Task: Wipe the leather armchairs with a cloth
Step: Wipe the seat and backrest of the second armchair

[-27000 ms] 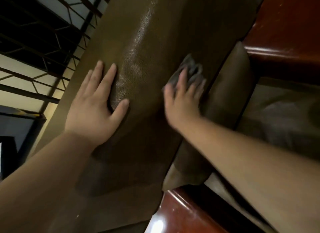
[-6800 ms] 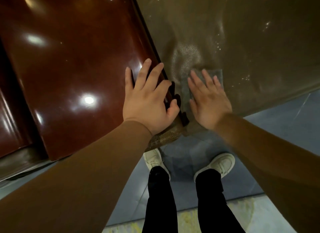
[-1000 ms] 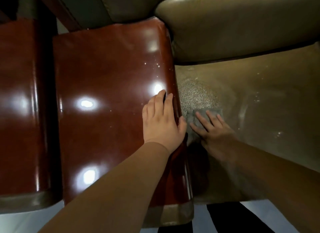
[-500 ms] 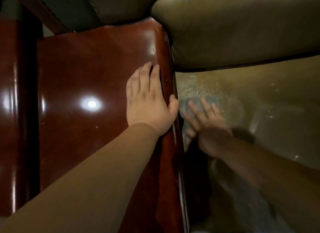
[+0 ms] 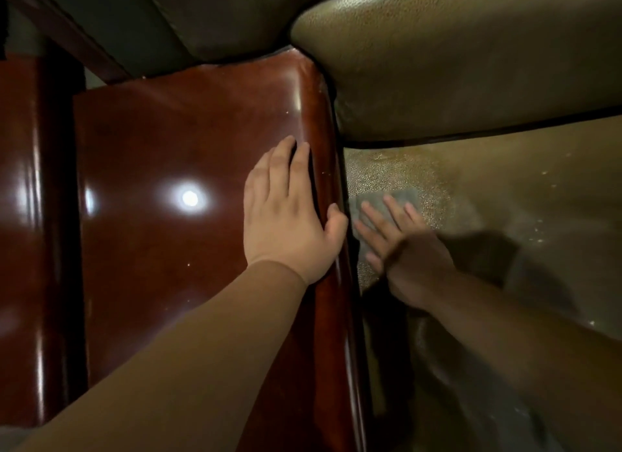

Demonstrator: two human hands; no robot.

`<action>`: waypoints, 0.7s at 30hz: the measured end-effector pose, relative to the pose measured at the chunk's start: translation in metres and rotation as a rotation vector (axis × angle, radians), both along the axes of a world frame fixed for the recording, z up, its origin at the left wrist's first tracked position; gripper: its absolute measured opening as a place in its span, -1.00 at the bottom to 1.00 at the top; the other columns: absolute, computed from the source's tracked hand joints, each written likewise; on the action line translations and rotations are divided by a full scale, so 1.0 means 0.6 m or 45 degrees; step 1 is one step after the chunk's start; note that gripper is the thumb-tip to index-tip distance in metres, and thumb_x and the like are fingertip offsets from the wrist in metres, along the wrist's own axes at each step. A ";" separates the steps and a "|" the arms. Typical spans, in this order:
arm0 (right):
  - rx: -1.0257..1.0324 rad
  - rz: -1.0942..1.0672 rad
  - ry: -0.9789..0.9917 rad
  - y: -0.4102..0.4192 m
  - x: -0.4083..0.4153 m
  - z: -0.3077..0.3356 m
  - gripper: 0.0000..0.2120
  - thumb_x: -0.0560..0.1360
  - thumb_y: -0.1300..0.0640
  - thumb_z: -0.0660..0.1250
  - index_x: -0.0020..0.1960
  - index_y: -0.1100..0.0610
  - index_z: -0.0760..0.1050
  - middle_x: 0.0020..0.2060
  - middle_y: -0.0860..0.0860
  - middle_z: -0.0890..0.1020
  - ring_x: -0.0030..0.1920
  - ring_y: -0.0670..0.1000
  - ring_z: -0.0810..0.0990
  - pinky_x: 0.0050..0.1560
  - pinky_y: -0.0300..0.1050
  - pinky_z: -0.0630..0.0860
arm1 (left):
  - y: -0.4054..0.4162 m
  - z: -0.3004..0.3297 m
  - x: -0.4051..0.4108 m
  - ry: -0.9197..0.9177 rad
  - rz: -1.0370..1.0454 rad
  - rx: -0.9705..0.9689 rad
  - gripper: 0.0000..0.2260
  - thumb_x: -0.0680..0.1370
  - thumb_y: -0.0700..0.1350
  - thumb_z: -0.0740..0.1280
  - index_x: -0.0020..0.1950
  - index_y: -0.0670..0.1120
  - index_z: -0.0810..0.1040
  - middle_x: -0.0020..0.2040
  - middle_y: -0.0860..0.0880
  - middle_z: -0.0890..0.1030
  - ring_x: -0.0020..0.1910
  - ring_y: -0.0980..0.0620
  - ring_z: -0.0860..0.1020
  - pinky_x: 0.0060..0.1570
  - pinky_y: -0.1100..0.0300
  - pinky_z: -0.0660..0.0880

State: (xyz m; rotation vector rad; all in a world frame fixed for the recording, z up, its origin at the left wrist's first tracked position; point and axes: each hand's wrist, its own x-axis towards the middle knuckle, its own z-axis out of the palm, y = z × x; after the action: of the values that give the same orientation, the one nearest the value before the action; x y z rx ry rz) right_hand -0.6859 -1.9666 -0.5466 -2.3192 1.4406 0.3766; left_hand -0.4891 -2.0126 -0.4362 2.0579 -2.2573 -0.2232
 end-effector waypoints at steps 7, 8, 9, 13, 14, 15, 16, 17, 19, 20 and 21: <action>-0.025 -0.097 -0.072 -0.162 0.029 -0.025 -0.38 0.64 -0.18 -0.10 0.65 -0.01 0.19 0.65 0.04 0.21 0.61 0.22 0.18 0.62 0.21 0.06 | -0.003 -0.003 0.000 0.024 -0.007 -0.020 -0.25 0.49 0.13 0.32 0.61 -0.22 0.32 0.60 -0.20 0.32 0.57 -0.24 0.29 0.58 -0.15 0.17; -0.034 -0.177 -0.064 -0.178 0.048 -0.029 -0.39 0.64 -0.16 -0.09 0.65 0.00 0.18 0.64 0.05 0.22 0.59 0.23 0.19 0.62 0.20 0.03 | -0.003 -0.004 0.000 0.032 -0.004 -0.024 -0.25 0.49 0.13 0.32 0.60 -0.22 0.33 0.59 -0.20 0.32 0.56 -0.25 0.29 0.58 -0.16 0.18; -0.054 -0.226 -0.062 -0.181 0.060 -0.031 -0.41 0.65 -0.13 -0.06 0.65 0.01 0.18 0.64 0.05 0.22 0.59 0.23 0.18 0.62 0.18 -0.01 | -0.004 -0.004 0.000 0.033 -0.004 -0.024 -0.25 0.49 0.13 0.32 0.60 -0.21 0.33 0.59 -0.20 0.32 0.56 -0.25 0.29 0.57 -0.16 0.18; -0.085 -0.135 -0.113 -0.100 0.031 -0.017 -0.44 0.67 -0.10 0.04 0.64 0.00 0.21 0.67 0.03 0.15 0.66 0.21 0.03 0.64 0.19 -0.06 | -0.004 0.000 -0.001 0.004 -0.011 0.017 -0.25 0.51 0.15 0.30 0.62 -0.20 0.30 0.62 -0.18 0.29 0.59 -0.23 0.26 0.58 -0.16 0.17; -0.077 -0.058 -0.104 -0.069 0.016 -0.010 -0.42 0.66 -0.11 0.00 0.65 -0.01 0.20 0.67 0.03 0.14 0.66 0.20 0.03 0.64 0.20 -0.02 | -0.004 0.000 0.000 0.001 -0.017 0.016 -0.25 0.51 0.15 0.30 0.62 -0.20 0.30 0.62 -0.19 0.29 0.58 -0.23 0.26 0.58 -0.16 0.17; -0.044 0.025 -0.089 -0.042 0.000 -0.003 -0.40 0.64 -0.11 -0.03 0.66 -0.01 0.18 0.67 0.02 0.14 0.66 0.21 0.04 0.63 0.21 0.02 | -0.004 0.000 0.001 0.003 -0.023 0.012 -0.25 0.50 0.14 0.31 0.62 -0.20 0.30 0.61 -0.19 0.29 0.58 -0.24 0.27 0.57 -0.17 0.17; 0.007 0.086 -0.071 -0.026 -0.015 0.002 -0.38 0.62 -0.12 -0.04 0.66 -0.01 0.16 0.67 0.02 0.13 0.66 0.21 0.05 0.63 0.21 0.04 | -0.004 0.000 0.001 0.011 -0.025 0.008 -0.25 0.50 0.14 0.31 0.61 -0.21 0.31 0.61 -0.19 0.30 0.57 -0.24 0.27 0.57 -0.17 0.18; 0.065 0.123 -0.057 -0.029 -0.027 0.005 -0.36 0.60 -0.14 -0.04 0.66 -0.02 0.16 0.67 0.01 0.13 0.66 0.21 0.07 0.62 0.22 0.06 | -0.004 0.000 0.002 0.021 -0.022 0.004 -0.25 0.50 0.14 0.32 0.61 -0.21 0.32 0.60 -0.20 0.30 0.57 -0.25 0.28 0.57 -0.17 0.18; 0.068 0.138 -0.066 -0.073 -0.032 -0.001 -0.34 0.59 -0.22 -0.07 0.65 -0.04 0.19 0.66 0.00 0.17 0.64 0.23 0.11 0.59 0.25 0.07 | -0.006 0.000 0.001 0.033 -0.021 -0.009 -0.25 0.50 0.13 0.32 0.61 -0.22 0.32 0.60 -0.20 0.31 0.56 -0.26 0.29 0.57 -0.17 0.18; 0.020 0.081 -0.087 -0.103 -0.026 -0.008 -0.34 0.61 -0.25 -0.08 0.65 -0.05 0.19 0.66 0.01 0.18 0.64 0.24 0.12 0.59 0.25 0.04 | -0.006 0.000 -0.001 0.035 -0.022 -0.012 -0.25 0.49 0.13 0.32 0.60 -0.22 0.33 0.60 -0.21 0.31 0.56 -0.26 0.29 0.57 -0.17 0.18; 0.007 -0.024 -0.079 -0.134 -0.017 -0.014 -0.35 0.63 -0.26 -0.09 0.66 -0.06 0.15 0.66 0.02 0.16 0.64 0.24 0.10 0.60 0.23 -0.02 | -0.006 0.000 -0.002 0.042 -0.023 -0.011 -0.25 0.49 0.13 0.33 0.60 -0.22 0.33 0.60 -0.21 0.32 0.56 -0.26 0.29 0.57 -0.16 0.18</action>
State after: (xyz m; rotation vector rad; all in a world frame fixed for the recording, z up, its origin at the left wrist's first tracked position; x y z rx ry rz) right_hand -0.6958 -2.0468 -0.5552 -2.2905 1.4293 0.3008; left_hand -0.4903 -2.0160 -0.4362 2.0149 -2.2544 -0.2464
